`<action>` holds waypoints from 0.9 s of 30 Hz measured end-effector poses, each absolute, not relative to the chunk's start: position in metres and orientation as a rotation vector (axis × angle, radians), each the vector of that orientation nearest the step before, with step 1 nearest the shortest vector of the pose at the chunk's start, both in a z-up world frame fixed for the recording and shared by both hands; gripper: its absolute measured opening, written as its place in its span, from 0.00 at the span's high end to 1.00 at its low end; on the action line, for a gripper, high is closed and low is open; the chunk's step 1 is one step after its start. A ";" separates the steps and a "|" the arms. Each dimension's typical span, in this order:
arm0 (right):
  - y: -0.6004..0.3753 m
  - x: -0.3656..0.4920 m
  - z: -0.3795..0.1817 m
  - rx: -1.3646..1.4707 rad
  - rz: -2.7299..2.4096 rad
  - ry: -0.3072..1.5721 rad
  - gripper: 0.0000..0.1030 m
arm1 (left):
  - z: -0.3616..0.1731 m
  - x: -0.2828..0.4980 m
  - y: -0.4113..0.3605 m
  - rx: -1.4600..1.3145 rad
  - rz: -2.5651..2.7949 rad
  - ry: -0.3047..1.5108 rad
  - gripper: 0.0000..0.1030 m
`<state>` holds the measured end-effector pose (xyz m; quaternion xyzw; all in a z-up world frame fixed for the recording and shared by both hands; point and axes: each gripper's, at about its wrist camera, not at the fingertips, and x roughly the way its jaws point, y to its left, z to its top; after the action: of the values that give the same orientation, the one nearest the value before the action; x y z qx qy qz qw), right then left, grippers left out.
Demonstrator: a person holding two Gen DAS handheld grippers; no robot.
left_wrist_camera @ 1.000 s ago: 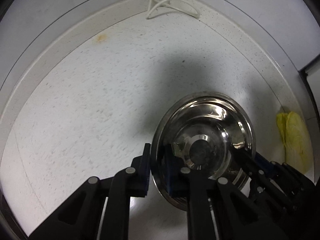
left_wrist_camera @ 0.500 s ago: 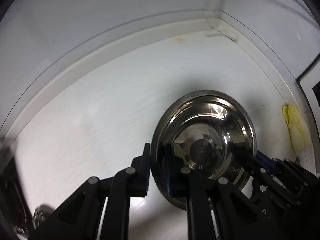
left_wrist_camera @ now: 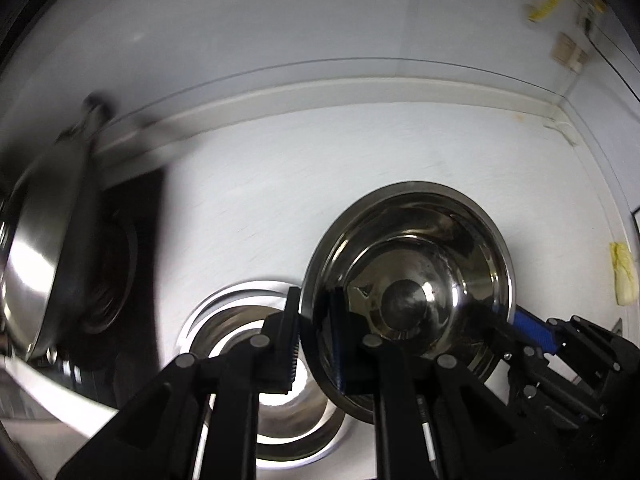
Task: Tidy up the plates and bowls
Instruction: 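Carry the small bowl with both grippers and lower it into the medium bowl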
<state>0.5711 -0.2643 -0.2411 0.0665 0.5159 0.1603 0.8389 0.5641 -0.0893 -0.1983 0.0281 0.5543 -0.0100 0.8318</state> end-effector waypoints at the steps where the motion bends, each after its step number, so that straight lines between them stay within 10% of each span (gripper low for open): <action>1: -0.251 0.568 -0.243 0.130 0.361 1.099 0.86 | -0.200 0.559 -0.077 0.050 -0.005 1.181 0.88; 27: -0.123 0.587 -0.338 -0.082 0.468 1.313 0.85 | -0.313 0.529 0.015 -0.121 0.098 1.380 0.86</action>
<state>0.5868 -0.1231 -0.3379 -0.0376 0.6044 0.2153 0.7661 0.5290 0.0151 -0.3127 -0.0557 0.6359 0.0452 0.7684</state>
